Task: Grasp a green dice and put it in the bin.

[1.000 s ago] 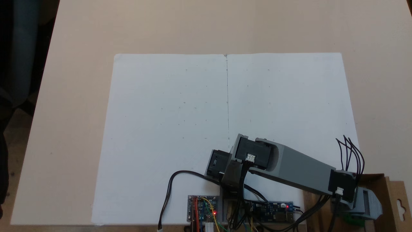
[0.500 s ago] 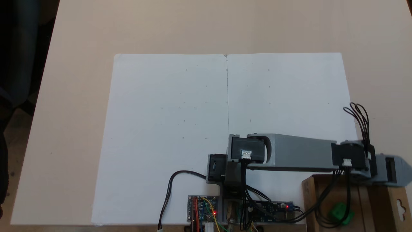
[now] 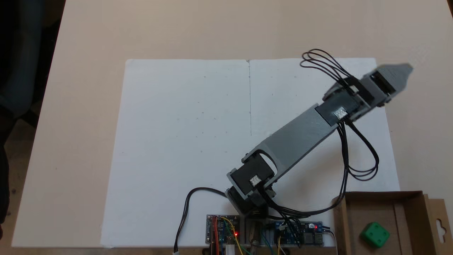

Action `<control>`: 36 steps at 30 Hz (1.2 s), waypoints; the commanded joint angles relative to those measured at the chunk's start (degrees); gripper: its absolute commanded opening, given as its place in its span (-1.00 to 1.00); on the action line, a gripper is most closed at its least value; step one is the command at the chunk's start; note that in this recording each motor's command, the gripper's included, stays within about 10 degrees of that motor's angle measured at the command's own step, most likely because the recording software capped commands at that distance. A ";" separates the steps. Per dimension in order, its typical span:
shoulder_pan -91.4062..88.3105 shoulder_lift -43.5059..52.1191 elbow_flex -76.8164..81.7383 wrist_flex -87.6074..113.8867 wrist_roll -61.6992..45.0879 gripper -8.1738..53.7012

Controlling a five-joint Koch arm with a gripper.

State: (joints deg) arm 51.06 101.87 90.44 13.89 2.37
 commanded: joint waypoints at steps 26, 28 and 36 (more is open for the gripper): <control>-52.03 29.88 42.19 -20.99 3.60 0.68; -51.50 32.43 47.29 -24.50 3.60 0.68; -49.04 33.93 63.81 -38.30 0.97 0.68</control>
State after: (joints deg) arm 1.41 129.20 154.86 -16.70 2.46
